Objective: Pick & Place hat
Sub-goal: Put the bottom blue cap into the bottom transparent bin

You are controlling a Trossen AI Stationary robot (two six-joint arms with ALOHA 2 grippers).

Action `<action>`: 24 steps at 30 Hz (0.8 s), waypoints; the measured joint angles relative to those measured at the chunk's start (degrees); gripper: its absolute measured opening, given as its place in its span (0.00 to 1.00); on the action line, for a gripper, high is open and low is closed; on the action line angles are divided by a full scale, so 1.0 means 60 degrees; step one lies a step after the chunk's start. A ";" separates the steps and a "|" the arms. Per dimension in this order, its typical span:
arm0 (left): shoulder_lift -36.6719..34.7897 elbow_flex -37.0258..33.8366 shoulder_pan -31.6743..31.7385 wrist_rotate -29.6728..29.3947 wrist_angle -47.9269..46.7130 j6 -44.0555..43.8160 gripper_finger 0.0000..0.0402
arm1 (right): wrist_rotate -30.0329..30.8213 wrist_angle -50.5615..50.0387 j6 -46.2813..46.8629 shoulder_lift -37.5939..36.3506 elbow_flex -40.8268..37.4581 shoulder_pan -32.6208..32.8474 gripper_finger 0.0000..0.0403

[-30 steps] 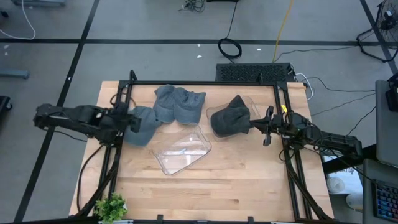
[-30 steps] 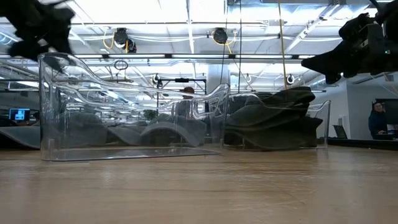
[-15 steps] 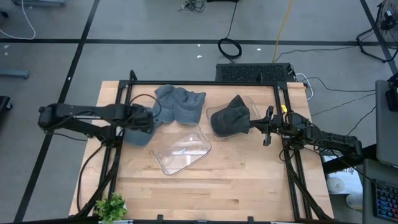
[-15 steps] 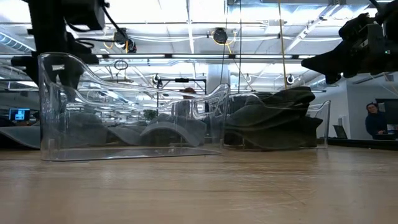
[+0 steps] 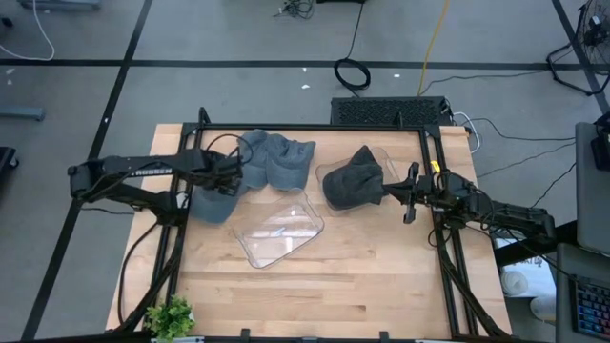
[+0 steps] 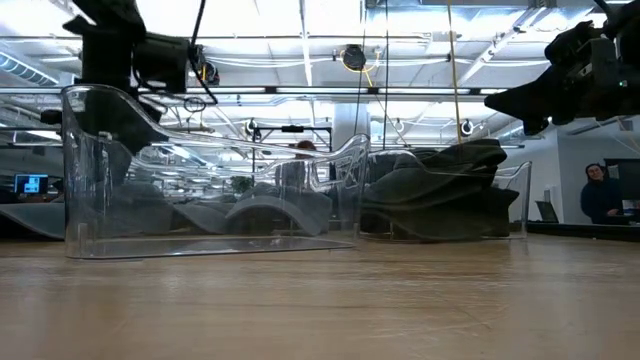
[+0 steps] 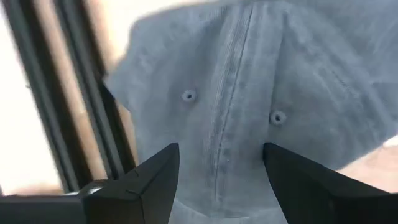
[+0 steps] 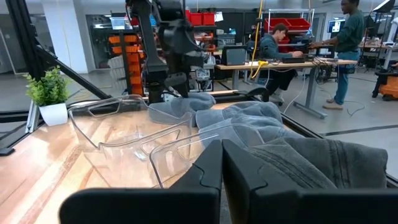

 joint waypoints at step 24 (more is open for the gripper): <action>-0.0193 -0.1011 0.1890 0.1613 0.1443 0.2156 0.01 | 0.0000 -0.0004 0.0002 0.0000 0.0000 0.0000 0.00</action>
